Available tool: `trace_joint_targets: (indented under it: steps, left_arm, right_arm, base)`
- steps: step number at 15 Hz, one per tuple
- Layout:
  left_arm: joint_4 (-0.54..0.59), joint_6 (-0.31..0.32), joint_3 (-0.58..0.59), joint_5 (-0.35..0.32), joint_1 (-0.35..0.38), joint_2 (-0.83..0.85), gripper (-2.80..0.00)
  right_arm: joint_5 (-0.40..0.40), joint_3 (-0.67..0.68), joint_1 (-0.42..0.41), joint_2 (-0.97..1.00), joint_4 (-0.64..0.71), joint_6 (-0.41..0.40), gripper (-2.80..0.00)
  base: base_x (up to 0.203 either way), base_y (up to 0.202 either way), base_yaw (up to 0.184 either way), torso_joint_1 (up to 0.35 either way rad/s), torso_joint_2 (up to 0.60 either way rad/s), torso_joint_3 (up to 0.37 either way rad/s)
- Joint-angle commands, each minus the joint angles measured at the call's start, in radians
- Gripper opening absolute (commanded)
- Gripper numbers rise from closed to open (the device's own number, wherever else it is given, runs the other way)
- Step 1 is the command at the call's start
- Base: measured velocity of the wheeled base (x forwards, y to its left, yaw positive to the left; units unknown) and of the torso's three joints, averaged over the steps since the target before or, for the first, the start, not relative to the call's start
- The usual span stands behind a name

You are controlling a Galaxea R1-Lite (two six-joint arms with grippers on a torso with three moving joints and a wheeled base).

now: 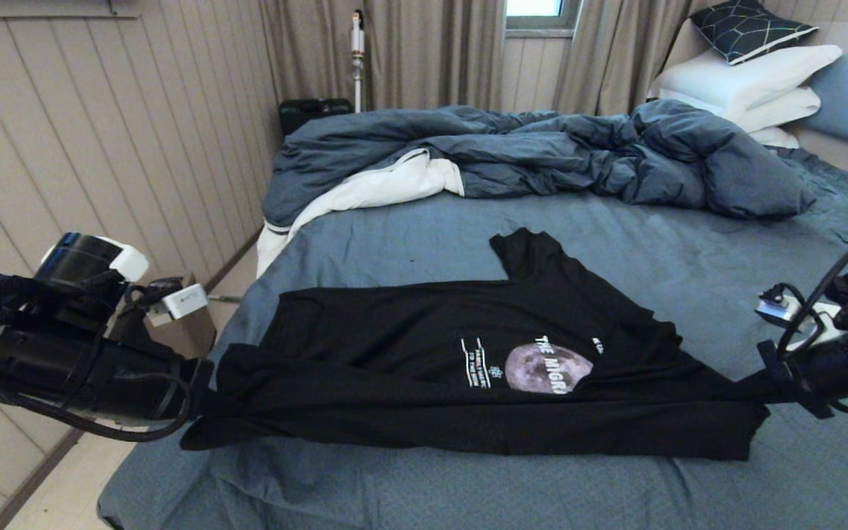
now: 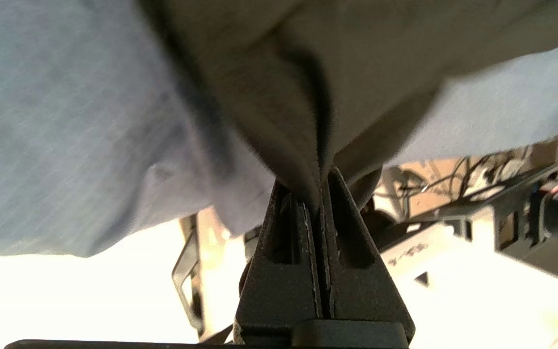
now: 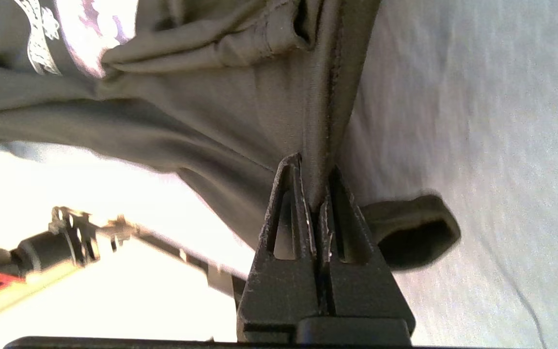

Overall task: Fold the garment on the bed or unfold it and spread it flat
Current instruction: Fold the black T-shirt

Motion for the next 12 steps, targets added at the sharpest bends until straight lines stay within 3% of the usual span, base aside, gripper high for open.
trace_joint_targets:
  steps: [1,4,12]
  left_arm:
    - [0.057,0.034,-0.037,-0.002,0.022,0.008,-2.80]
    - [0.131,0.085,-0.035,-0.003,0.026,-0.014,-2.80]
    - [0.142,0.086,0.114,-0.047,0.025,-0.108,-2.80]
  right_arm:
    - [0.003,-0.037,-0.026,-0.006,0.072,-0.037,-2.80]
    - [-0.003,-0.077,-0.048,-0.009,0.157,-0.064,-2.80]
    - [-0.015,0.037,-0.111,-0.047,0.158,-0.079,-2.80]
  base:
    - [0.000,0.000,0.000,0.000,0.00,0.000]
    - [0.000,0.000,0.000,0.000,0.00,0.000]
    - [0.000,0.000,0.000,0.000,0.00,0.000]
